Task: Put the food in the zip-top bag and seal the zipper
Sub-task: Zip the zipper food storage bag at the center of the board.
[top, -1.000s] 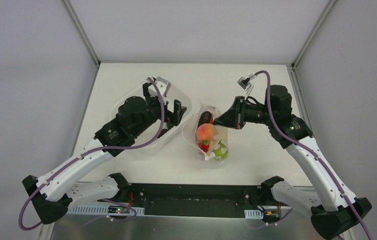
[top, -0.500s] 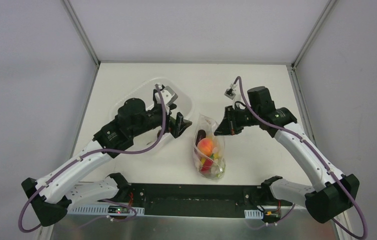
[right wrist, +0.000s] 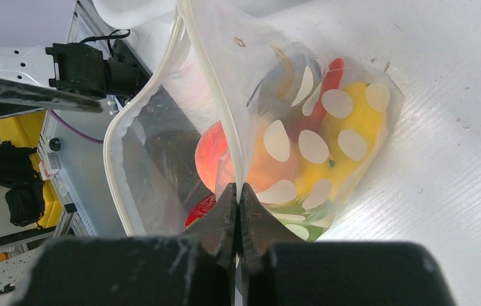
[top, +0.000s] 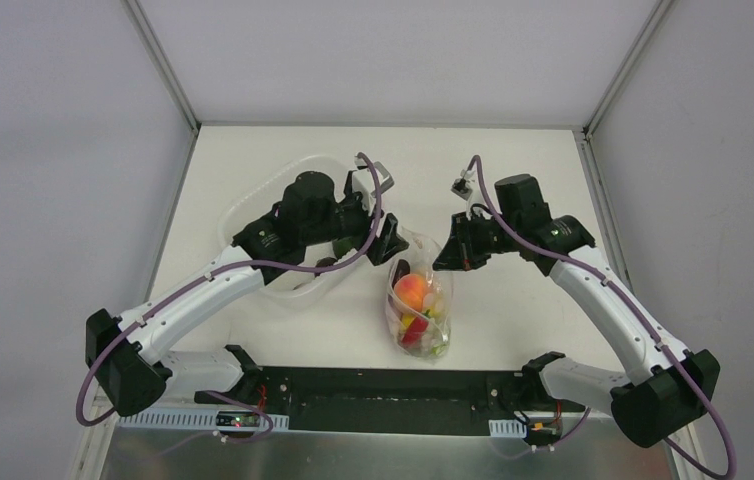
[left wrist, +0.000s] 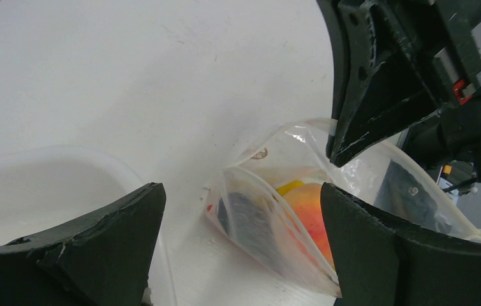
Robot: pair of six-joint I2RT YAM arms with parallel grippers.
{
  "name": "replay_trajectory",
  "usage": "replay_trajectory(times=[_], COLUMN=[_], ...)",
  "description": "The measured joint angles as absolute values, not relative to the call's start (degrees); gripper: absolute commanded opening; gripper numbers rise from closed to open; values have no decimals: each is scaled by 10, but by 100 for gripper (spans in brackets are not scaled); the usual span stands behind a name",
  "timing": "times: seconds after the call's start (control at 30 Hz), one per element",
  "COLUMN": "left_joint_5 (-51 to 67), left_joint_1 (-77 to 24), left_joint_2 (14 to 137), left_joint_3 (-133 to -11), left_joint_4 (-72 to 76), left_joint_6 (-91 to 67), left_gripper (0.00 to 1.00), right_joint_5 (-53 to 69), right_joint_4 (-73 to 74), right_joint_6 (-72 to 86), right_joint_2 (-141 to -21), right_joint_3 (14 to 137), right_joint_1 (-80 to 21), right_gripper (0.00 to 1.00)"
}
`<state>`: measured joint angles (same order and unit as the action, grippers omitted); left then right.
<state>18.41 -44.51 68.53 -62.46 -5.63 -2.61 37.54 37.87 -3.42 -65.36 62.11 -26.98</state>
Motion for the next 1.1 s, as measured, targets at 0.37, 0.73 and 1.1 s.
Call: replay_trajectory(times=[0.37,0.73,1.1], left_joint_5=[200,225,177], left_joint_1=[-445,-445,-445], left_joint_2=[747,804,809], left_joint_3=[-694,-737,-760], left_joint_4=[-119,-149,-208], left_joint_6=[-21,-38,-50], left_gripper=[80,48,0], right_joint_5=[372,386,383], right_joint_4=[374,373,352], right_joint_6=[-12,-2,41], right_joint_2=[-629,-613,-611], right_joint_3=[621,620,611], right_joint_1=[-270,-278,-292], right_gripper=[6,6,40])
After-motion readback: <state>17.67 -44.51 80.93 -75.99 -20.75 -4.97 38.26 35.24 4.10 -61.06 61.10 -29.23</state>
